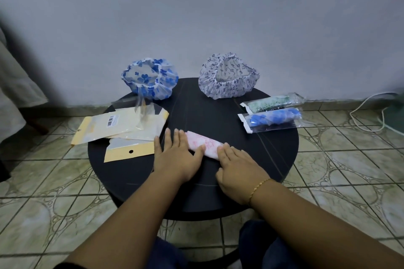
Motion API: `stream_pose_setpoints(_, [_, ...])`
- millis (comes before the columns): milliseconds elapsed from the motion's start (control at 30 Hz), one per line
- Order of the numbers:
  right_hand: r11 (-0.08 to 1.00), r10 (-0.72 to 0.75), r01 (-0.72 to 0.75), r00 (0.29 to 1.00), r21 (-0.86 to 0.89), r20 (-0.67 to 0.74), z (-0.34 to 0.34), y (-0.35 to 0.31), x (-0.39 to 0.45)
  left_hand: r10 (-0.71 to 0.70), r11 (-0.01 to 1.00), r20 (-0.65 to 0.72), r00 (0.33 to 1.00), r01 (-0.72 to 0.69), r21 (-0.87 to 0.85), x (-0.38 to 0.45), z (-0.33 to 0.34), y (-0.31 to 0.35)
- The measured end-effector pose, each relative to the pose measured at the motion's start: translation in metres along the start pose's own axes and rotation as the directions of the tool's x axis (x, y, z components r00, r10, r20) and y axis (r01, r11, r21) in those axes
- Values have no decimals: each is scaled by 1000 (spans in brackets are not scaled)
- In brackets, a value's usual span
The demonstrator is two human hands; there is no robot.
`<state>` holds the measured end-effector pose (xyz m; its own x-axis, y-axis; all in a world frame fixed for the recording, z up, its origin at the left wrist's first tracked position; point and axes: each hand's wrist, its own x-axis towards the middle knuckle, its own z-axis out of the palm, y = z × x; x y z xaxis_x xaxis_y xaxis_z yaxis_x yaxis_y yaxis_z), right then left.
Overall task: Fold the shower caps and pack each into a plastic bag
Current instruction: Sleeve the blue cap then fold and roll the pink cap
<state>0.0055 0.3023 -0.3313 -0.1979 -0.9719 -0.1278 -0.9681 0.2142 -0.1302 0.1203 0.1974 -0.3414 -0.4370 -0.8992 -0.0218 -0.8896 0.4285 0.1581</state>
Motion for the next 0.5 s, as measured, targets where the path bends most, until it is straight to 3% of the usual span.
stream_pose_setpoints(100, [1000,-9,9,1000,-6,-3,2,1,-1,238,970,-235,942,-220,100,-2,1,5])
stream_pose_setpoints(200, [1000,-19,19,1000,-16,13,3,3,0,419,907,-192,887,-401,128,-3,0,11])
stream_pose_setpoints(333, [1000,-27,26,999,2,25,0,7,-1,300,954,-12,954,-299,29,-1,3,1])
stream_pose_setpoints(400, [1000,-20,20,1000,-2,3,-3,4,-3,244,969,5,970,-244,32,1,3,-5])
stream_pose_setpoints(500, [999,-15,9,988,-42,-153,-10,-2,-4,206,978,-23,978,-205,45,2,4,-6])
